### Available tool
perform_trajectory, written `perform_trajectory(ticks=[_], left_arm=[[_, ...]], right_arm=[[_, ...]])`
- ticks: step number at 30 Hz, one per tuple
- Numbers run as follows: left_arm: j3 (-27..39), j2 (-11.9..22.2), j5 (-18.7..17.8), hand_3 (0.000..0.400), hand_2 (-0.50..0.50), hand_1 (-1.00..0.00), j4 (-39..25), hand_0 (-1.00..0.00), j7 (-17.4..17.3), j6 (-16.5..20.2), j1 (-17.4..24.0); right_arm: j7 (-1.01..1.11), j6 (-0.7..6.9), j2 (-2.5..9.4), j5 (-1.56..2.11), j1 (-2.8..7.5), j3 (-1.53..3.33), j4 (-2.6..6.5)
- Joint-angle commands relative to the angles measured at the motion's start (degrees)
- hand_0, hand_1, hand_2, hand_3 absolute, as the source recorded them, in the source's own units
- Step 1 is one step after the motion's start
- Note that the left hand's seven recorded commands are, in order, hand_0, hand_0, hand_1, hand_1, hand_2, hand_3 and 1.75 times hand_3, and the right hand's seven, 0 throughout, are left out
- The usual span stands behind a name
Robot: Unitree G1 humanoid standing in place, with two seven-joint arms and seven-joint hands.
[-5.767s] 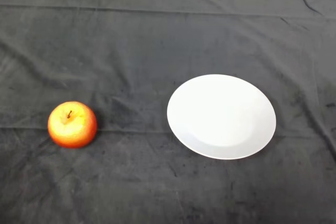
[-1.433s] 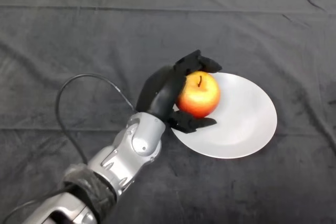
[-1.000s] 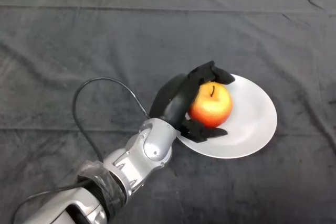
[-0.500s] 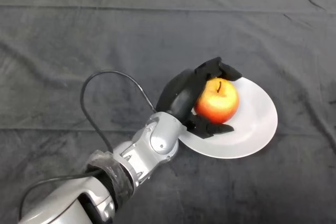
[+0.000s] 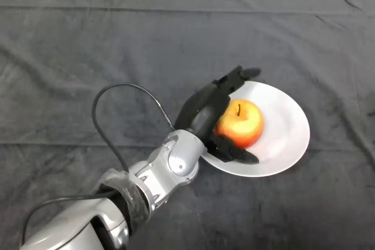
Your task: Move the apple to the plate
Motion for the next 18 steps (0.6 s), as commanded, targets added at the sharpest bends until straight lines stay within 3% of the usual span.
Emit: perform_trajectory(ticks=[1, 7, 18], left_arm=[[-1.3, 0.7, -0.8, 0.0, 0.0, 0.0, 1.4, 0.0, 1.0, -1.9, -4.1], [0.3, 2.8, -1.1, 0.0, 0.0, 0.0, 0.2, 0.0, 0.3, -2.9, -4.2], [6.8, 9.9, -0.5, 0.0, 0.0, 0.0, -5.2, 0.0, 0.0, -5.7, -1.5]], right_arm=[[0.35, -0.2, -2.0, 1.44, -1.83, -0.87, -0.49], [0.38, -0.22, -2.02, 1.42, -1.86, -0.87, -0.43], [0.41, -0.25, -2.01, 1.4, -1.86, -0.87, -0.42]])
